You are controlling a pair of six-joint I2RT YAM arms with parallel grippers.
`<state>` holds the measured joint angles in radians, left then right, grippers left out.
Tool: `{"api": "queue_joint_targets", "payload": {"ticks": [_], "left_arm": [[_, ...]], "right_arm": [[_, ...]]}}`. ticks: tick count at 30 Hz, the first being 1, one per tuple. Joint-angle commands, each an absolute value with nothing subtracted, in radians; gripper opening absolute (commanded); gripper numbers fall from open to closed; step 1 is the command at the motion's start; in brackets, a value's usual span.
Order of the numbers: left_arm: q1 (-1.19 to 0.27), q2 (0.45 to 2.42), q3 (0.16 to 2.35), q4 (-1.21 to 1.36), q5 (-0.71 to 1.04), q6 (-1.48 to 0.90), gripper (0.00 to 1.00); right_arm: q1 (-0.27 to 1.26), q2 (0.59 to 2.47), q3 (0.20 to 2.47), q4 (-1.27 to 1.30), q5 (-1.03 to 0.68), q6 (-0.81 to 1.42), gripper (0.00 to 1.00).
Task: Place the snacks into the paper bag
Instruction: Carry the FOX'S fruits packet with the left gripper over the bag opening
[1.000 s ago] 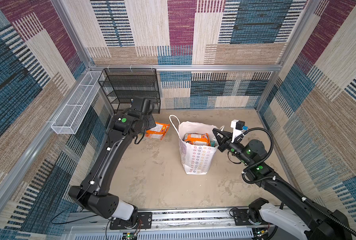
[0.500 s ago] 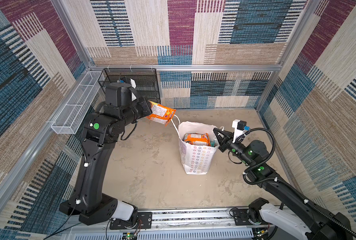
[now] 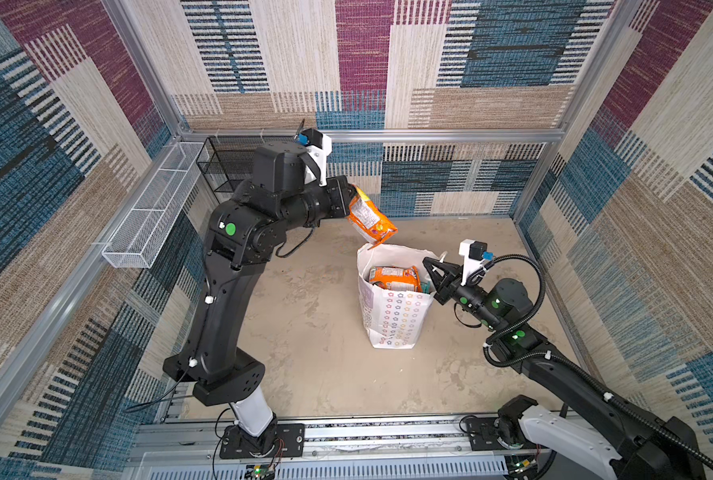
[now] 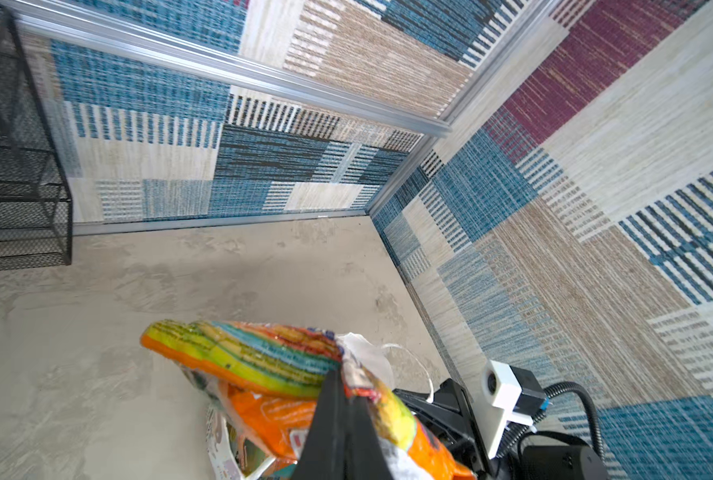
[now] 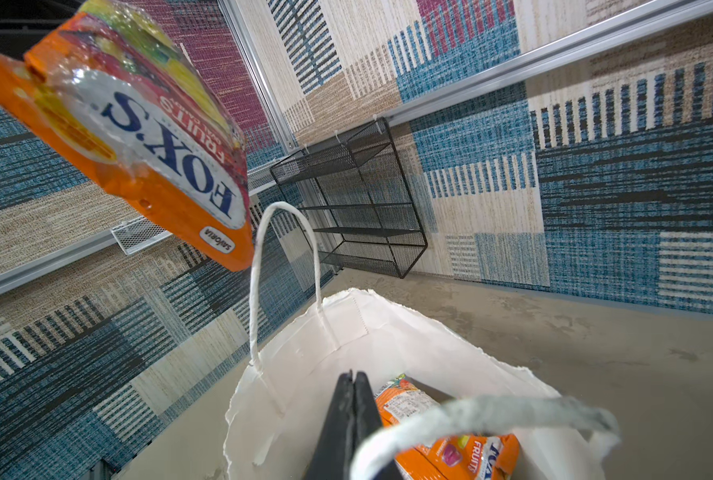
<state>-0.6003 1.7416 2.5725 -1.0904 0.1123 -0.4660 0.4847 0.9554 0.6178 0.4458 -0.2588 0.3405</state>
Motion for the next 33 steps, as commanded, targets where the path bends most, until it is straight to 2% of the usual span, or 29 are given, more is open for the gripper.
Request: {"api": "queue_joint_targets", "payload": {"ticks": [1, 6, 11, 18, 24, 33], "left_arm": [[-0.644, 1.772, 2.605, -1.049, 0.104, -0.412, 0.00], [-0.702, 1.811, 2.681, -1.047, 0.082, -0.396, 0.00], [-0.723, 1.814, 2.667, -1.007, 0.065, -0.404, 0.00], [-0.748, 1.821, 2.533, -0.999, 0.066, -0.435, 0.00], [-0.779, 1.800, 2.369, -1.000, -0.045, -0.468, 0.00], [-0.849, 1.829, 2.276, -0.999, -0.117, -0.521, 0.00]], "right_arm": [[0.491, 0.960, 0.630, 0.460, -0.249, 0.329, 0.05], [0.497, 0.969, 0.632, 0.459, -0.241, 0.323, 0.05], [0.499, 0.963, 0.635, 0.450, -0.227, 0.316, 0.05], [0.505, 0.969, 0.642, 0.443, -0.225, 0.312, 0.05], [0.514, 0.958, 0.644, 0.434, -0.210, 0.307, 0.05], [0.519, 0.952, 0.648, 0.423, -0.188, 0.301, 0.05]]}}
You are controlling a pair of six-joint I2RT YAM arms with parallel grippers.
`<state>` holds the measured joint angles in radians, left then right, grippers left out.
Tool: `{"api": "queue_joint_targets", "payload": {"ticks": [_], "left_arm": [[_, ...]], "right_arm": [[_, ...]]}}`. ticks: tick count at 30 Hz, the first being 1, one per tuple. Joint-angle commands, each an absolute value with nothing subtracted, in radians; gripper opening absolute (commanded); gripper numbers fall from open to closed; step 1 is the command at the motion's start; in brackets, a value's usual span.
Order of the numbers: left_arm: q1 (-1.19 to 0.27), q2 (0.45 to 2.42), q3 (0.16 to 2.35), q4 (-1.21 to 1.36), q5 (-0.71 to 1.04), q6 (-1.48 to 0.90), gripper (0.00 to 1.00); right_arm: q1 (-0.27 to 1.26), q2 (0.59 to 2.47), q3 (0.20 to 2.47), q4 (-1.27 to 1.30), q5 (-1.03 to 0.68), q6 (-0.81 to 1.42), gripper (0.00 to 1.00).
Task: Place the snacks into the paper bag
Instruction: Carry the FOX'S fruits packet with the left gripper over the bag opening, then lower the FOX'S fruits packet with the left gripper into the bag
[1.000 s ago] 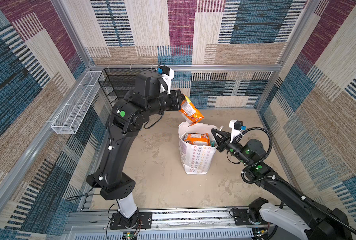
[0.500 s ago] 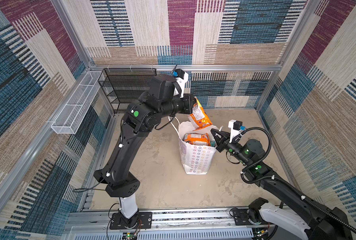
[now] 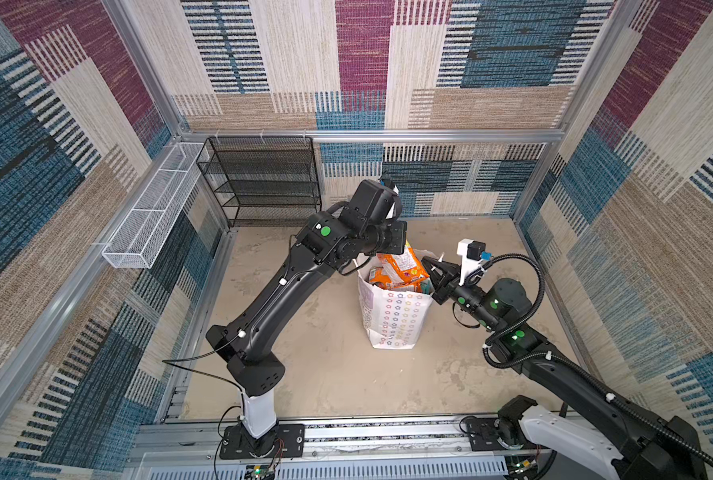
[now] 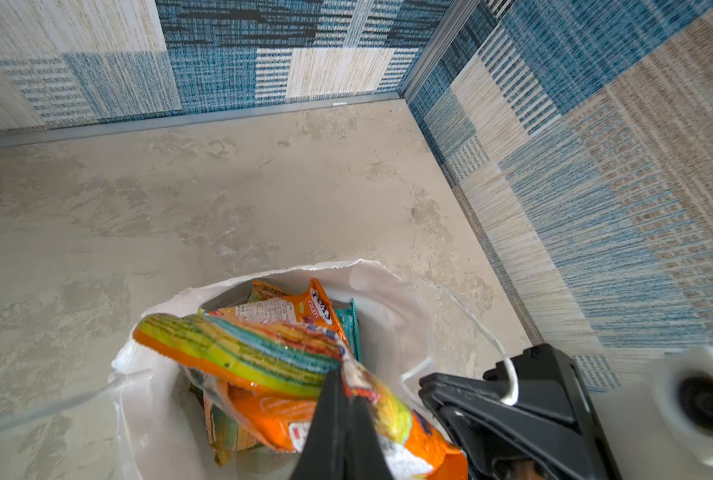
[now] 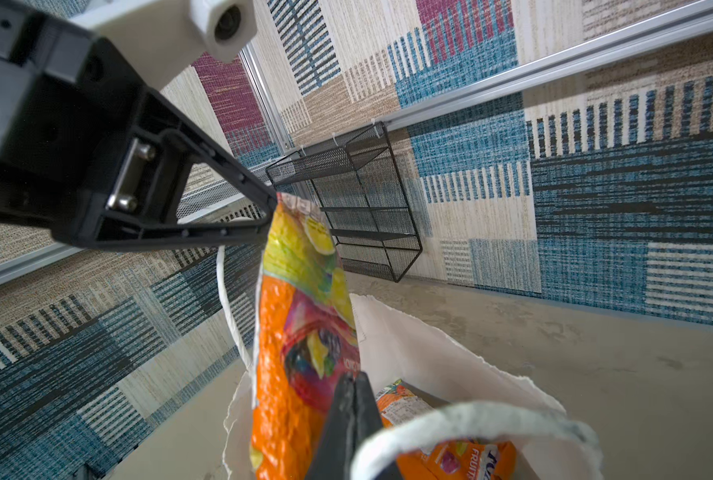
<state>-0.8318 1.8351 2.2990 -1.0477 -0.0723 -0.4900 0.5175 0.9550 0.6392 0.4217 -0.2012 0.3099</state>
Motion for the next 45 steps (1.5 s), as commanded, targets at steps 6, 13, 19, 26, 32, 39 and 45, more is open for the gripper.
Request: {"api": "queue_joint_targets", "payload": {"ticks": [6, 13, 19, 26, 32, 39, 45], "left_arm": [[-0.874, 1.816, 2.170, -0.985, -0.129, -0.599, 0.00], [-0.893, 1.774, 2.025, -0.919, -0.246, -0.649, 0.00], [-0.860, 1.662, 1.822, -0.823, -0.314, -0.717, 0.00], [-0.816, 1.635, 1.752, -0.817, -0.299, -0.739, 0.00], [-0.797, 1.694, 1.799, -0.809, -0.218, -0.712, 0.00], [-0.783, 1.780, 1.976, -0.814, -0.216, -0.702, 0.00], [-0.783, 1.873, 2.183, -0.838, -0.173, -0.699, 0.00]], "right_arm": [[0.520, 0.955, 0.652, 0.419, -0.192, 0.299, 0.05], [0.522, 0.953, 0.652, 0.419, -0.192, 0.301, 0.05], [0.524, 0.955, 0.652, 0.420, -0.193, 0.300, 0.05], [0.526, 0.966, 0.652, 0.423, -0.194, 0.301, 0.05], [0.528, 0.972, 0.653, 0.425, -0.194, 0.298, 0.05], [0.531, 0.974, 0.652, 0.426, -0.192, 0.297, 0.05], [0.534, 0.976, 0.655, 0.424, -0.191, 0.295, 0.05]]}}
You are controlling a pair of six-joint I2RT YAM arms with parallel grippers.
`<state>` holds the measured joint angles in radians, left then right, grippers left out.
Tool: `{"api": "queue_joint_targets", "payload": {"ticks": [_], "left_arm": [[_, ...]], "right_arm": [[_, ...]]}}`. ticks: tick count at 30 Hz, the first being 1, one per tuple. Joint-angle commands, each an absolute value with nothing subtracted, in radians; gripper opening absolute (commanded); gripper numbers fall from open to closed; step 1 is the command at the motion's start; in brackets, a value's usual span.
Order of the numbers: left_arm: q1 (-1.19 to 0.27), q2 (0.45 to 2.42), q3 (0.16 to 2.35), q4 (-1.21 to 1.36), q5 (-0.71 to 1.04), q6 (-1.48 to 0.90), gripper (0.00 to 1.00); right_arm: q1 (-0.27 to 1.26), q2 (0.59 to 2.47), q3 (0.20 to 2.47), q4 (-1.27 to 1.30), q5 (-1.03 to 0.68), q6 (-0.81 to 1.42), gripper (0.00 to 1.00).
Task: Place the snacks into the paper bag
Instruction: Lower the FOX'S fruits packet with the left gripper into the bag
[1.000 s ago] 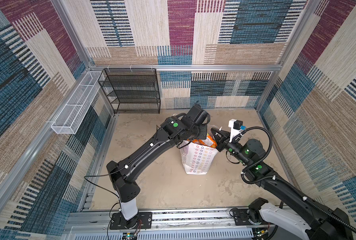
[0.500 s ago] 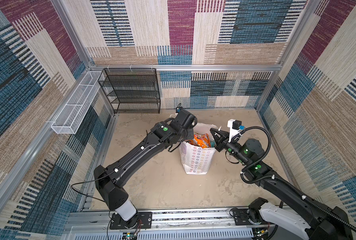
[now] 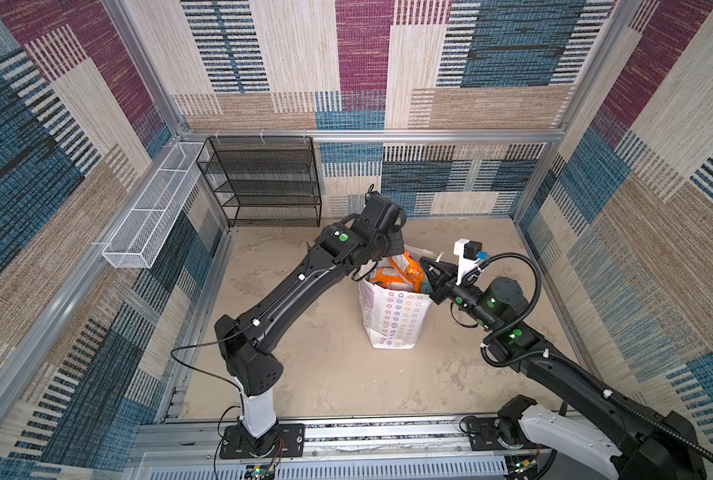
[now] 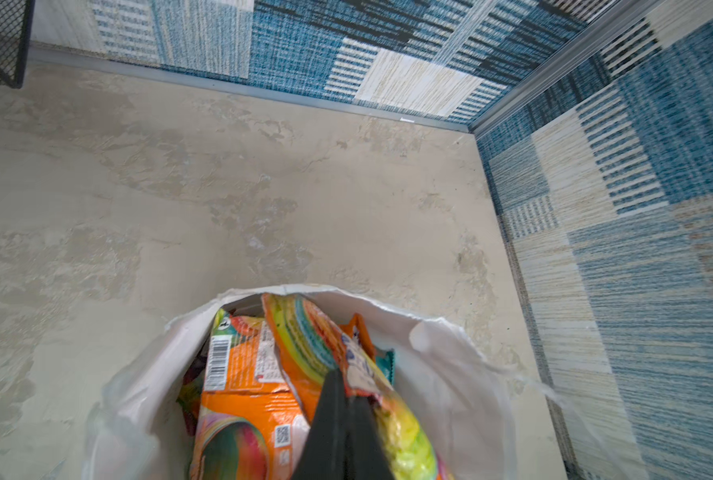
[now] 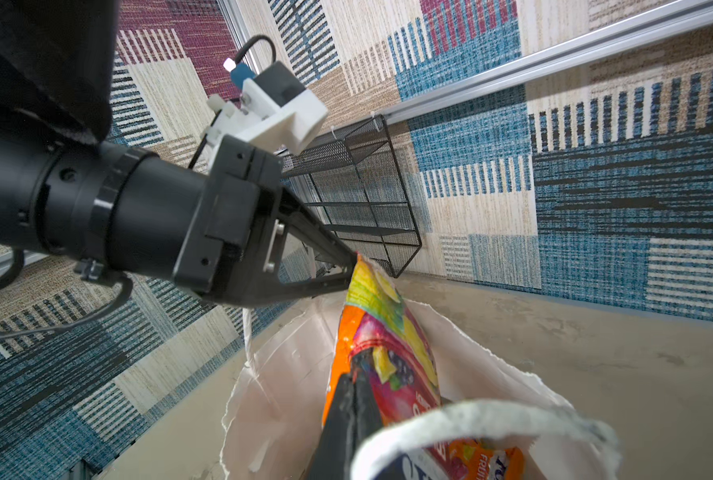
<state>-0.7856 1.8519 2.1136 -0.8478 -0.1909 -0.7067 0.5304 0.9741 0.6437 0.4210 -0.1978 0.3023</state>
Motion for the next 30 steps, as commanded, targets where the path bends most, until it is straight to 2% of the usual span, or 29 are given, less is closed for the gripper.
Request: {"api": "queue_joint_targets", "payload": {"ticks": [1, 11, 17, 28, 30], "left_arm": [[-0.783, 1.879, 2.194, -0.840, -0.176, -0.702, 0.00], [-0.783, 1.859, 2.037, -0.836, -0.178, -0.726, 0.00], [-0.781, 1.805, 1.913, -0.838, -0.282, -0.777, 0.00], [-0.784, 1.793, 1.836, -0.794, -0.146, -0.684, 0.00], [-0.782, 1.817, 1.860, -0.817, -0.140, -0.673, 0.04]], "right_arm": [[0.534, 0.976, 0.655, 0.425, -0.192, 0.295, 0.05], [0.537, 0.969, 0.655, 0.423, -0.190, 0.295, 0.05], [0.538, 0.964, 0.656, 0.422, -0.192, 0.294, 0.05], [0.542, 0.961, 0.655, 0.422, -0.191, 0.294, 0.05], [0.541, 0.963, 0.655, 0.423, -0.192, 0.293, 0.05]]}}
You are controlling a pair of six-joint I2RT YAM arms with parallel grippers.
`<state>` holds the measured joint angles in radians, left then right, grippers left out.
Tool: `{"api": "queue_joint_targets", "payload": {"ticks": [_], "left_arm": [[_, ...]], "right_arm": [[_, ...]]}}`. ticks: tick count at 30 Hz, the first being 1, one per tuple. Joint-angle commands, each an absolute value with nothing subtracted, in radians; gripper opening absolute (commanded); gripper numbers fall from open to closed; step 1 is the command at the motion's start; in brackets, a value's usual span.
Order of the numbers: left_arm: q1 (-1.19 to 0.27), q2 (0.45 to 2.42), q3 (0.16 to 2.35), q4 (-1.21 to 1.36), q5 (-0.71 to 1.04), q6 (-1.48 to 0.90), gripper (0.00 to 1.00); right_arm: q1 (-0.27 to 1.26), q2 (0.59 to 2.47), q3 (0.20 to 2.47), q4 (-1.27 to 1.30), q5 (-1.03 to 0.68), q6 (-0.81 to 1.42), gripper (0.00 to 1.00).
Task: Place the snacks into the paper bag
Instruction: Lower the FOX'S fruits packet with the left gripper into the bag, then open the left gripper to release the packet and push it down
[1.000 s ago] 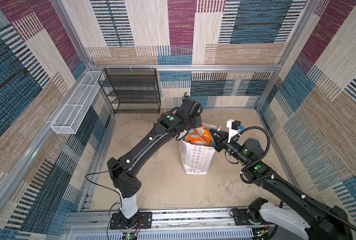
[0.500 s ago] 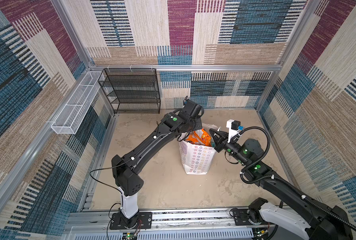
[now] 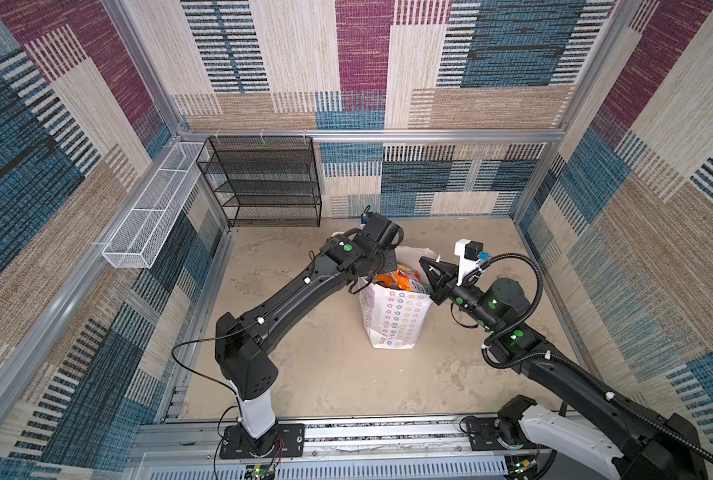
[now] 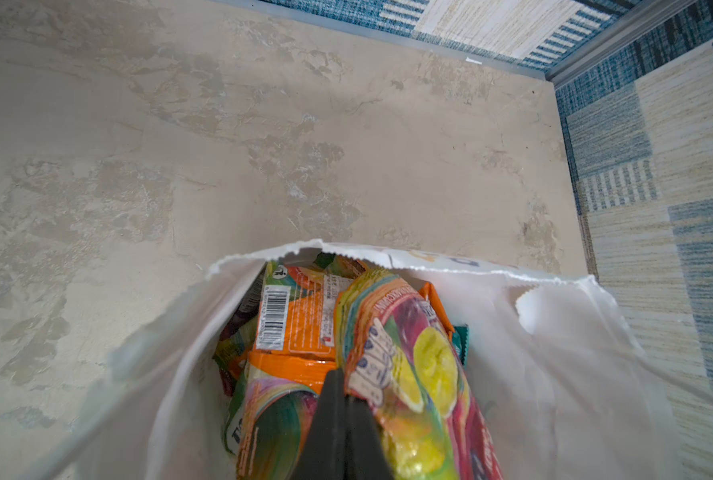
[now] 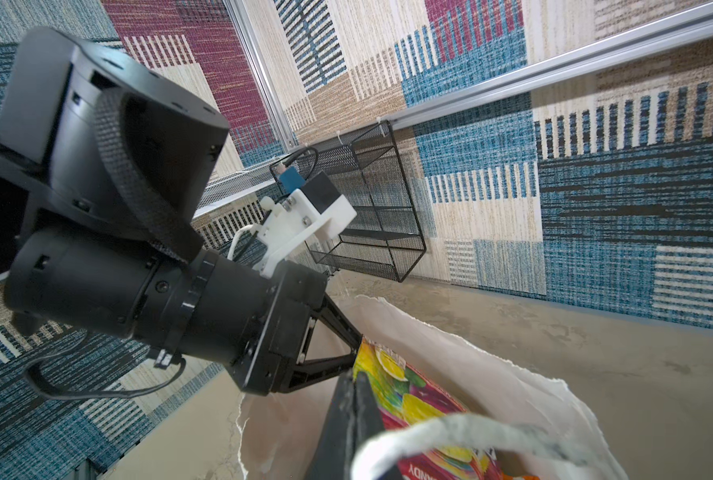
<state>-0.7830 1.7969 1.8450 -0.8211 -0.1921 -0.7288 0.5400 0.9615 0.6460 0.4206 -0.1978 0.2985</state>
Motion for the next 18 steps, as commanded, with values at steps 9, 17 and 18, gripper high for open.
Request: {"api": "queue_joint_targets", "payload": {"ticks": [9, 17, 18], "left_arm": [[-0.779, 1.713, 1.884, -0.823, -0.132, -0.664, 0.30], [-0.812, 1.583, 1.813, -0.722, -0.063, -0.578, 0.32], [-0.819, 1.600, 1.827, -0.726, -0.047, -0.561, 0.31]], "right_arm": [[0.543, 0.956, 0.653, 0.422, -0.178, 0.290, 0.05], [0.548, 0.963, 0.653, 0.424, -0.182, 0.290, 0.05], [0.549, 0.964, 0.653, 0.426, -0.184, 0.290, 0.05]]}}
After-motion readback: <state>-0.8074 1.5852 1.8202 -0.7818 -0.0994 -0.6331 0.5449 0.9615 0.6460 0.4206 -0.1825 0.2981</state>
